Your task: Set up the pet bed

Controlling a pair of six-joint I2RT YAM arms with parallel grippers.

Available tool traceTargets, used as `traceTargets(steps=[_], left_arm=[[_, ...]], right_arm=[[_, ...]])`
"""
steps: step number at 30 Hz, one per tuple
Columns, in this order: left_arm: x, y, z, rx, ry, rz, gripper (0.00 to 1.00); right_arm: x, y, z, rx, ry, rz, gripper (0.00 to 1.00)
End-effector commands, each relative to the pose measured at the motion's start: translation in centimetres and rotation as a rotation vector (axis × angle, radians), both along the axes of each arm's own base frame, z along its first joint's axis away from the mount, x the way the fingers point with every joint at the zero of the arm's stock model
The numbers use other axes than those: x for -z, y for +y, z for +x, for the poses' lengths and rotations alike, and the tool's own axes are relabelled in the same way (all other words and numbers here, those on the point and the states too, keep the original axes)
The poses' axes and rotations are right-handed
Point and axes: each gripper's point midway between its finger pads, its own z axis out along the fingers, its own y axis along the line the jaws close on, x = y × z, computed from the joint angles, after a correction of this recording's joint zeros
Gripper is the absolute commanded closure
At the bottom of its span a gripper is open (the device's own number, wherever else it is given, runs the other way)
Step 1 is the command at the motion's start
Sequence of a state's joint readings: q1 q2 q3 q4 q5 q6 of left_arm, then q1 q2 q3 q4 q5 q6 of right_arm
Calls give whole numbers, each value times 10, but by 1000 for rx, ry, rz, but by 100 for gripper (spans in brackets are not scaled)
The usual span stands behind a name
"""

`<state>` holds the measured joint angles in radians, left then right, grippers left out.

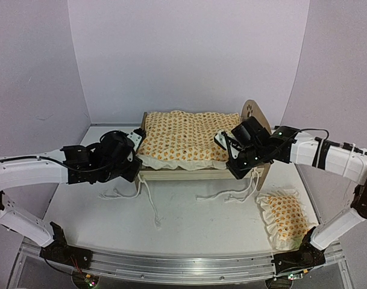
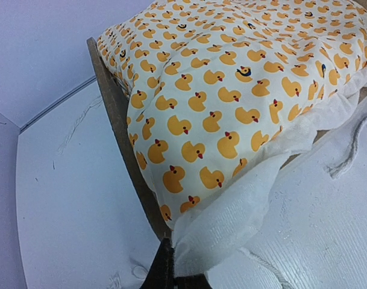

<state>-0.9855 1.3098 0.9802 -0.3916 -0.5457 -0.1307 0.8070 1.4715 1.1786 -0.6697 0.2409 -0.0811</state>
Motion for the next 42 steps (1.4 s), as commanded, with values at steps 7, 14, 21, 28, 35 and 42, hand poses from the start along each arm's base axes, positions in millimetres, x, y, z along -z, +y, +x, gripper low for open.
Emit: traceTargets(steps=[7, 14, 21, 28, 35, 42], left_arm=[[-4, 9, 0, -49, -24, -51, 100], [7, 10, 9, -127, -5, -60, 100], [-9, 17, 11, -145, -27, -102, 100], [-11, 12, 8, -120, -6, -134, 100], [-26, 1, 16, -117, 1, -197, 100], [-36, 6, 18, -134, -15, -229, 100]], right_arm=[[-42, -33, 18, 184, 29, 230, 100], [-29, -43, 22, 238, 182, 327, 100], [-58, -44, 26, 209, 196, 450, 100], [-57, -70, 37, 329, 118, 384, 100], [-79, -40, 41, 354, 170, 654, 99], [-98, -38, 34, 337, 167, 705, 97]])
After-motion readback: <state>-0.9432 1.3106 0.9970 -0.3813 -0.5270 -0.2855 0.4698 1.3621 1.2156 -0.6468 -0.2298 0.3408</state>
